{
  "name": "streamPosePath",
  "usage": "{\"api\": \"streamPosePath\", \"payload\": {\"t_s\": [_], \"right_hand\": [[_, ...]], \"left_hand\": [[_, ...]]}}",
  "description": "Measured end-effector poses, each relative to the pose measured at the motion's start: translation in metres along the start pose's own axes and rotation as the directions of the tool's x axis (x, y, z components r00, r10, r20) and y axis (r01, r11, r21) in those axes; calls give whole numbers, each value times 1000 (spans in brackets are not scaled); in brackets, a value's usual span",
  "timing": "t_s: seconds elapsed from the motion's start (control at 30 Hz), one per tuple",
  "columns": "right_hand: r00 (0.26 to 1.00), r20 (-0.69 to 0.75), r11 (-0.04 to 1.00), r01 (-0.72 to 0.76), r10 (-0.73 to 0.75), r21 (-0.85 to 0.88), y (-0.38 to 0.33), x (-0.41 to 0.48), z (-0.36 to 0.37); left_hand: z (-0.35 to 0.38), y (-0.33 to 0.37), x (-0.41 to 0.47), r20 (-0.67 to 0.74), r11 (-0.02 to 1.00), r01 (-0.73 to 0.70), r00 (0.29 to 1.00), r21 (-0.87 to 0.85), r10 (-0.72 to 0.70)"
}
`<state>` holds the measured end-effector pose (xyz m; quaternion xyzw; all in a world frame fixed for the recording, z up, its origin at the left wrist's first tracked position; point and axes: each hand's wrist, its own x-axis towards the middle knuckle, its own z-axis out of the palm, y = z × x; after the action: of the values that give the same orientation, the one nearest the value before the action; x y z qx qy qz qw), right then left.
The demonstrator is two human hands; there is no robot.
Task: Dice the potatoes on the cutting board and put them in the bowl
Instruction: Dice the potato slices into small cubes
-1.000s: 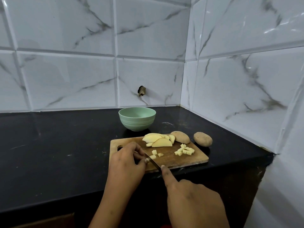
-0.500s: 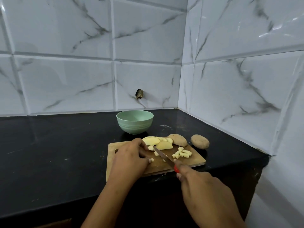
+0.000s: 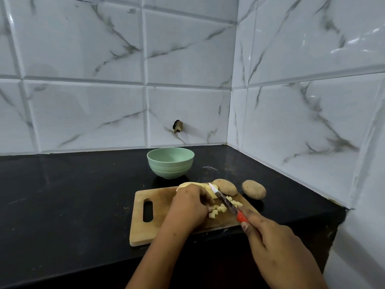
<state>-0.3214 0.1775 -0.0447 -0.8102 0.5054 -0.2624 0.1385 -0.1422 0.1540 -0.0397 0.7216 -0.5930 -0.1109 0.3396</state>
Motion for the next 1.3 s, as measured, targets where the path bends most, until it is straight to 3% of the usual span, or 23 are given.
{"api": "streamPosePath", "payload": {"t_s": [0.17,0.27,0.43,0.67,0.87,1.1,1.3], "right_hand": [[998,62,1000,12,-13,22,0,-7,-1],[989,148,1000,24,-25,9,-1,-9,3],[978,210,997,25,-9,-72,-3,-1,5],[988,143,991,-37,55,-126,8,7,1],[980,197,994,30,-8,-105,5,-8,1],[925,358,987,-80,126,-138,1,7,-11],[942,322,993,-63,94,-104,-3,-5,-15]], "left_hand": [[-23,-9,4,-75,995,21,997,-100,-28],[-40,-21,5,-149,999,46,988,7,-44],[-33,-24,0,42,989,61,997,137,-67],[-19,-20,-1,-103,991,37,994,132,-23],[-13,-10,7,-9,973,-55,998,226,59],[-9,-8,11,-14,966,-82,996,247,88],[-6,-3,8,-50,946,-96,992,310,117]]}}
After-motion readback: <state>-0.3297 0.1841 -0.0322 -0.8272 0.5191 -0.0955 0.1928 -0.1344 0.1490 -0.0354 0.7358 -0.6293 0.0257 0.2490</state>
